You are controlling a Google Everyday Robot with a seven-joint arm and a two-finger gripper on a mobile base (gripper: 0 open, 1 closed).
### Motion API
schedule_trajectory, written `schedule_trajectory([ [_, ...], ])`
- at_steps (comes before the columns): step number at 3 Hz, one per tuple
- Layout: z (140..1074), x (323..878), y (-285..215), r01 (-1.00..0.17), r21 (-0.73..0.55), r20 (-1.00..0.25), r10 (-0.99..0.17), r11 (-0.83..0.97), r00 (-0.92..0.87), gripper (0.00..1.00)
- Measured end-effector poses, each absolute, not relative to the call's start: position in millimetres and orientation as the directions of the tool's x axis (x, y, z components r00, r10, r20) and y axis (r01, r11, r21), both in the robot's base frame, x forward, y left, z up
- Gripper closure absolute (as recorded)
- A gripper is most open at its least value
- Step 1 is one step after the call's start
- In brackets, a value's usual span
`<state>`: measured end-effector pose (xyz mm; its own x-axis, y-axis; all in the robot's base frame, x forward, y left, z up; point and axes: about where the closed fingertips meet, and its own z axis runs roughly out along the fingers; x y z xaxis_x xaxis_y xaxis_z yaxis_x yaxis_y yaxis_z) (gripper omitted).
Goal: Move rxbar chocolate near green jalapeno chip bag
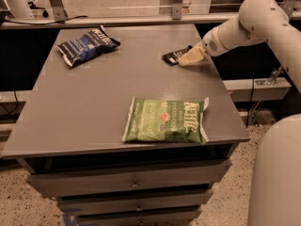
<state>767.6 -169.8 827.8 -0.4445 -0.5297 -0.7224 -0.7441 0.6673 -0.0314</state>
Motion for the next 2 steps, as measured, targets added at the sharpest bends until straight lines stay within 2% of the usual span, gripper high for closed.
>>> schedule_trajectory([
  [1,835.9,756.7,-167.9,-0.753,-0.022,-0.723,-0.53,0.658,-0.443,0.87],
  [2,848.7,739.2,-164.2,-0.765,-0.013,-0.74,-0.521,0.644,-0.426,1.0],
])
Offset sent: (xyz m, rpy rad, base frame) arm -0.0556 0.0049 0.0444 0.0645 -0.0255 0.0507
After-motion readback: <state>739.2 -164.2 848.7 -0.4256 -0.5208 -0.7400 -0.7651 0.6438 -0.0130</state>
